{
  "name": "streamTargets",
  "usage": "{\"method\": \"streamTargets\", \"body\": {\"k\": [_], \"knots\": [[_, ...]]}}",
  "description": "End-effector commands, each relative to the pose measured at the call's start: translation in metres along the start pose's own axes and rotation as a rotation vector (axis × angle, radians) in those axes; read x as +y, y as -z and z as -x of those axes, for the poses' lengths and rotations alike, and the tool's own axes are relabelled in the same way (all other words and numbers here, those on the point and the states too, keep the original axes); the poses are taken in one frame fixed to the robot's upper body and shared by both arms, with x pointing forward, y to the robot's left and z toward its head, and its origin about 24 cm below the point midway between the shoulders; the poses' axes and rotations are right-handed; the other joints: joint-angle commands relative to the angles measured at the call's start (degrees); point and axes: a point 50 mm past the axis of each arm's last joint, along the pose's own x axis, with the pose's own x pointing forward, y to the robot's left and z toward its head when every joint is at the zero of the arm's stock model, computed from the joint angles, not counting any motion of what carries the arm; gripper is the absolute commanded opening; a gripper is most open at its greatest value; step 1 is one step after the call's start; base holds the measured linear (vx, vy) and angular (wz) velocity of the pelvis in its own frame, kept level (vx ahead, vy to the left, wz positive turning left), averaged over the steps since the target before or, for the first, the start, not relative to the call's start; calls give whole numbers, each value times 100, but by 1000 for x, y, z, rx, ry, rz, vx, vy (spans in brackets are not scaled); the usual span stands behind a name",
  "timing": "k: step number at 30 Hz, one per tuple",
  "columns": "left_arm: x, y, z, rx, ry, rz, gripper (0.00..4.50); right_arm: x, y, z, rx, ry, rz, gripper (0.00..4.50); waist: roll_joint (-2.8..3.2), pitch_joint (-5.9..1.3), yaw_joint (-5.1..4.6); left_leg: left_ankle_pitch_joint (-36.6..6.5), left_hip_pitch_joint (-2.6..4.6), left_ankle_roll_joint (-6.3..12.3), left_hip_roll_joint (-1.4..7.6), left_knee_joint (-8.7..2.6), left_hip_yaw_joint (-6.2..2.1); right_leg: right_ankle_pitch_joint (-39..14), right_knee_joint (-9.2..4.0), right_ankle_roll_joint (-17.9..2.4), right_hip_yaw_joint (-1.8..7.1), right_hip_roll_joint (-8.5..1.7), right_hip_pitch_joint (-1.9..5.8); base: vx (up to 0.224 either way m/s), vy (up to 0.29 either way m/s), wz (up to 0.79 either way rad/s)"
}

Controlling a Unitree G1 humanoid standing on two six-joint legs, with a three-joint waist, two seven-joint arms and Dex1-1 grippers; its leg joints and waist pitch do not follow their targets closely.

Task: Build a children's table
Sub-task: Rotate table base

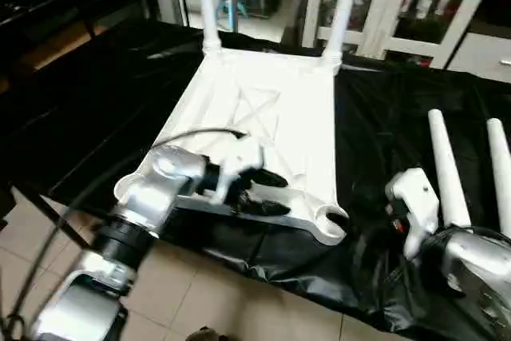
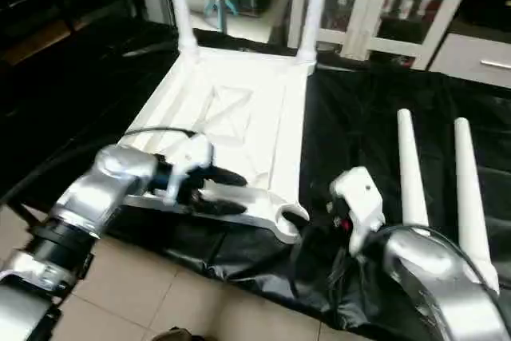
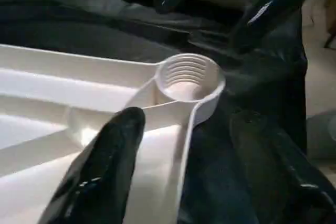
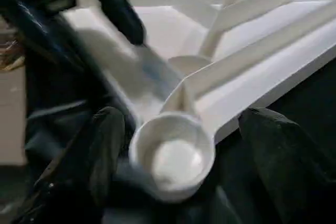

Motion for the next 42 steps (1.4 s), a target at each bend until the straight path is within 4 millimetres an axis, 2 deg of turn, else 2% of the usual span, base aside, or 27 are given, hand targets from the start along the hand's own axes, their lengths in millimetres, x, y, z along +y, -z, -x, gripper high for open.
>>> {"method": "streamTargets", "body": {"k": [1,2,3,4,5,8,9,10,13,14,15,17,18,20,23,26,28,29,32,33,34,35,36,38,40,41,42], "knots": [[-3,0,-2,21,11,-5,330,3,-4,3,-4,-28,4,384,-79,-320,-18,-2036,139,-51,372,-515,-244,-2410,-527,-750,273,-426,198,0,0,0],[-4,6,-7,65,18,-5,339,3,-4,8,15,-42,16,384,-61,-326,-53,-2057,148,-39,375,-508,-247,-2378,-539,-747,273,-411,183,0,0,0],[-5,9,-8,96,20,-16,339,3,-4,10,20,-45,21,384,-70,-326,-56,-2051,148,-30,376,-503,-245,-2345,-537,-757,277,-410,182,0,0,0],[-5,11,-9,111,21,-22,339,3,-5,11,21,-46,22,384,-8,-329,-61,-2056,153,-32,373,-503,-250,-2309,-531,-777,279,-406,175,0,0,0],[-7,14,-9,125,31,-17,339,3,-5,12,20,-44,22,384,-31,-329,-79,-2057,147,-24,373,-507,-245,-2274,-544,-777,274,-395,178,0,0,0],[-8,22,-13,164,36,-1,339,2,-6,15,25,-36,26,384,3,-347,-107,-2002,142,17,358,-487,-240,-2086,-529,-874,267,-388,186,0,0,0],[-8,22,-13,164,36,-1,339,2,-6,15,25,-36,26,384,-6,-350,-111,-1977,139,30,361,-486,-238,-2034,-523,-905,266,-387,195,0,0,0],[-6,26,-15,178,-2,7,323,2,-6,16,29,-36,28,384,9,-356,-107,-1967,147,36,363,-483,-237,-2013,-517,-924,265,-387,192,0,0,0],[3,30,-19,187,-120,5,301,4,-6,16,32,-38,28,384,1,-360,-98,-1957,140,82,359,-464,-236,-1918,-509,-959,257,-381,204,0,0,0],[8,32,-21,186,-195,22,280,5,-6,16,31,-44,27,384,-9,-358,-84,-1991,161,96,359,-457,-225,-2018,-528,-950,256,-380,185,0,0,0],[9,32,-21,190,-208,22,280,6,-6,15,31,-46,27,384,-21,-359,-70,-1985,167,100,354,-451,-225,-2093,-538,-927,256,-386,185,0,0,0],[11,34,-20,206,-231,20,260,6,-6,14,30,-50,26,384,-10,-349,-73,-1963,137,112,361,-474,-243,-2236,-551,-862,249,-390,193,0,0,0],[12,35,-19,212,-243,24,260,6,-6,13,29,-53,26,384,-25,-346,-79,-2032,155,99,359,-469,-241,-2345,-562,-823,246,-391,177,0,0,0],[12,36,-18,217,-249,29,231,6,-6,13,29,-55,25,384,-33,-332,-99,-2072,127,94,347,-481,-255,-2549,-578,-740,235,-395,191,0,0,0],[10,39,-17,228,-231,50,216,4,-5,12,34,-53,27,384,-36,-316,-125,-2185,145,77,332,-475,-268,-3023,-637,-576,222,-409,159,0,0,0],[11,41,-16,239,-233,41,194,4,-5,12,34,-53,28,384,-36,-308,-155,-2285,154,59,321,-475,-282,-3245,-669,-475,203,-397,132,0,0,0],[13,42,-15,236,-252,56,183,5,-6,10,30,-59,24,384,-53,-306,-176,-2342,160,54,320,-476,-285,-3320,-684,-451,198,-401,122,0,0,0],[14,43,-14,237,-263,72,175,5,-6,9,29,-62,23,384,-87,-298,-196,-2383,157,58,315,-474,-284,-3386,-697,-436,191,-402,115,0,0,0],[16,48,-12,265,-292,108,144,7,-3,6,32,-74,16,384,-54,-284,-242,-2505,148,32,303,-479,-311,-3587,-721,-368,156,-407,121,0,0,0],[16,49,-12,266,-293,112,138,7,-3,5,32,-74,16,384,-39,-281,-267,-2569,137,14,304,-495,-331,-3602,-731,-342,133,-408,140,0,0,0],[16,50,-11,276,-294,113,130,7,-3,5,32,-72,14,384,13,-276,-285,-2697,146,-15,306,-507,-352,-3638,-740,-314,108,-406,139,0,0,0],[16,51,-11,283,-294,111,107,6,-3,4,32,-69,13,384,2,-276,-307,-2765,149,-27,306,-514,-359,-3634,-760,-296,95,-400,143,0,0,0],[16,51,-10,287,-294,110,107,6,-3,4,32,-64,13,384,4,-268,-340,-2924,147,-57,305,-527,-380,-3647,-775,-259,67,-390,149,0,0,0],[17,53,-8,312,-310,107,96,0,-1,1,37,-6,9,384,14,-255,-395,-3198,197,-102,291,-520,-399,-3777,-813,-224,29,-394,117,0,0,0],[18,53,-6,317,-336,112,66,-6,1,-2,46,49,15,384,77,-236,-483,-3504,177,-157,310,-562,-468,-3738,-826,-201,-73,-385,184,0,0,0],[20,54,-4,323,-356,120,62,-11,1,-6,43,94,9,384,84,-205,-553,-3974,181,-236,359,-637,-538,-3551,-830,-152,-182,-350,248,-39,43,-18],[22,55,-2,332,-377,126,60,-14,1,-9,38,129,0,384,171,-175,-611,-4605,177,-346,427,-780,-610,-3138,-710,-193,-258,-292,335,-39,43,-18]]}}
